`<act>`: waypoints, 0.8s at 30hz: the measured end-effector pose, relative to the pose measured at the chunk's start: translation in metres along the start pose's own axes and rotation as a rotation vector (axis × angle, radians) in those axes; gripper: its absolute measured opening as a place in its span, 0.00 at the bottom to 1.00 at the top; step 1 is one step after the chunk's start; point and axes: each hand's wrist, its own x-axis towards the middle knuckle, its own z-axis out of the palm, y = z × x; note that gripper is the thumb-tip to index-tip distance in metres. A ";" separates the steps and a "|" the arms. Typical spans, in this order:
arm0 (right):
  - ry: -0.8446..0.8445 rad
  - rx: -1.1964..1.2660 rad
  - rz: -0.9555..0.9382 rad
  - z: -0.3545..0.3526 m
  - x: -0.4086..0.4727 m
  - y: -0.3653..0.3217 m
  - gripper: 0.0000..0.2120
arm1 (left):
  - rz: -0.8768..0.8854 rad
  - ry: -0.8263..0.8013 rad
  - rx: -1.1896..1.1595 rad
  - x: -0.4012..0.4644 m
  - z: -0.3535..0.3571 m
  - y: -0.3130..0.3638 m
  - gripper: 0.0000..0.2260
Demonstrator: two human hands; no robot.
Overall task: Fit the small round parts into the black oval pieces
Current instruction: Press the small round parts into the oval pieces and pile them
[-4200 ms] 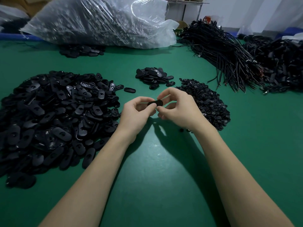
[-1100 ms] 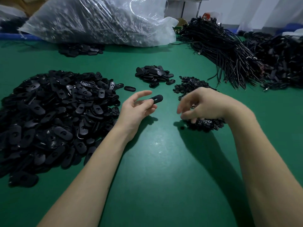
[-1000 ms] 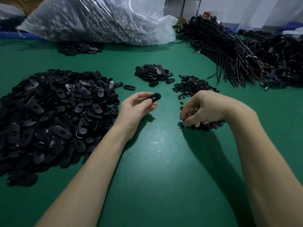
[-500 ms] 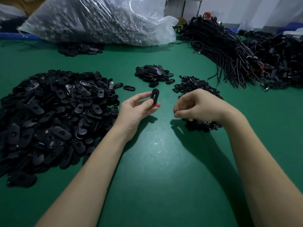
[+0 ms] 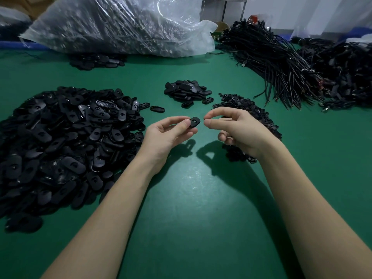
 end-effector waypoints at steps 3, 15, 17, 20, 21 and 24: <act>0.010 0.021 -0.002 0.000 0.001 0.001 0.05 | -0.002 -0.009 0.008 0.000 -0.001 0.000 0.13; 0.048 0.073 -0.037 -0.002 0.005 0.004 0.05 | -0.011 -0.023 0.018 -0.001 0.000 0.001 0.12; 0.062 0.074 -0.039 -0.001 0.005 0.004 0.07 | -0.011 -0.024 0.015 -0.001 0.000 0.002 0.13; 0.066 0.064 -0.030 0.001 0.005 0.004 0.05 | -0.011 -0.030 0.026 -0.001 -0.001 0.002 0.13; 0.070 0.061 -0.023 0.001 0.005 0.004 0.04 | -0.009 -0.033 0.033 -0.001 -0.001 0.001 0.13; 0.101 0.048 -0.012 0.003 0.005 0.005 0.03 | -0.004 -0.043 0.047 -0.001 -0.002 0.001 0.12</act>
